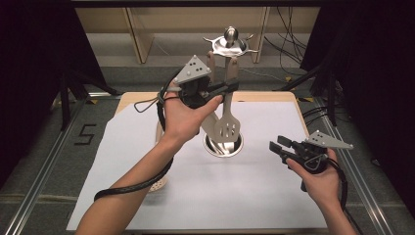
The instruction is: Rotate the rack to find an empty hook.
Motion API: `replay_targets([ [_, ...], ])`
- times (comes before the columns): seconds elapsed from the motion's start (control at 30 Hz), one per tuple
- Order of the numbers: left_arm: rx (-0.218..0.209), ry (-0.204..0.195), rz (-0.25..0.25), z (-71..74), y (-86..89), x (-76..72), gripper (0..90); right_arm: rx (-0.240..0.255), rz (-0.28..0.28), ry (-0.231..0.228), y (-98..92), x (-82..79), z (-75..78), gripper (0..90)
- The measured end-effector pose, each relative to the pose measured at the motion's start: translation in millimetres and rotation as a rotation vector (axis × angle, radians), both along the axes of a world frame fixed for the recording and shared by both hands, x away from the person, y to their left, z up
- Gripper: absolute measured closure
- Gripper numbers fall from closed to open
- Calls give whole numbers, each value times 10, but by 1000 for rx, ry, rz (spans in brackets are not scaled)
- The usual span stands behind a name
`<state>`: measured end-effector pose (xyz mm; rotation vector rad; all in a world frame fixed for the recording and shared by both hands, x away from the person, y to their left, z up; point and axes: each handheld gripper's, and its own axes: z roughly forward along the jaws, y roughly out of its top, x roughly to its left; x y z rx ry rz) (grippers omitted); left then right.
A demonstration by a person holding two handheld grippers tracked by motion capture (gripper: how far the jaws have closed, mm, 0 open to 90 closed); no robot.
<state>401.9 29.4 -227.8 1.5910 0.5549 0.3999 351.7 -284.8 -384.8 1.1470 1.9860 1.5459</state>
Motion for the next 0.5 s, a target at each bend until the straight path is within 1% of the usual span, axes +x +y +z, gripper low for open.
replay_targets([
  [0.03, -5, -1, 2, 14, -8, 5, 896, 3, 3, 3, 7, 2, 6, 565],
  [0.1, -10, -6, 6, 45, -22, 22, 896, -11, 16, -22, -2, 32, 0, 565],
  [0.13, -9, -10, 10, 68, -36, 42, 896, 5, 5, 4, 13, 17, 1, 565],
  [0.17, -10, -12, 12, 82, -45, 54, 896, 6, 5, 13, 9, 13, 4, 565],
  [0.2, -11, -14, 17, 99, -59, 69, 896, -10, 9, -8, -4, 30, -3, 565],
  [0.23, -10, -19, 19, 117, -73, 83, 895, 2, 6, 5, -2, 19, -3, 565],
  [0.27, -13, -24, 23, 135, -93, 96, 895, 1, -4, 10, -4, 12, -2, 565],
  [0.3, -12, -28, 25, 148, -107, 103, 895, 18, 0, 23, -5, 4, 3, 565],
  [0.33, -14, -29, 26, 156, -123, 108, 896, 15, -9, 27, -11, 1, 6, 565],
  [0.43, -6, -50, 33, 178, -176, 127, 895, -5, 1, -15, -33, 27, -2, 565],
  [0.47, 0, -53, 34, 180, -184, 133, 896, -1, -16, 10, -23, 4, 8, 565],
  [0.5, -3, -53, 35, 178, -196, 140, 896, -1, -10, 8, -25, 7, 9, 565],
])
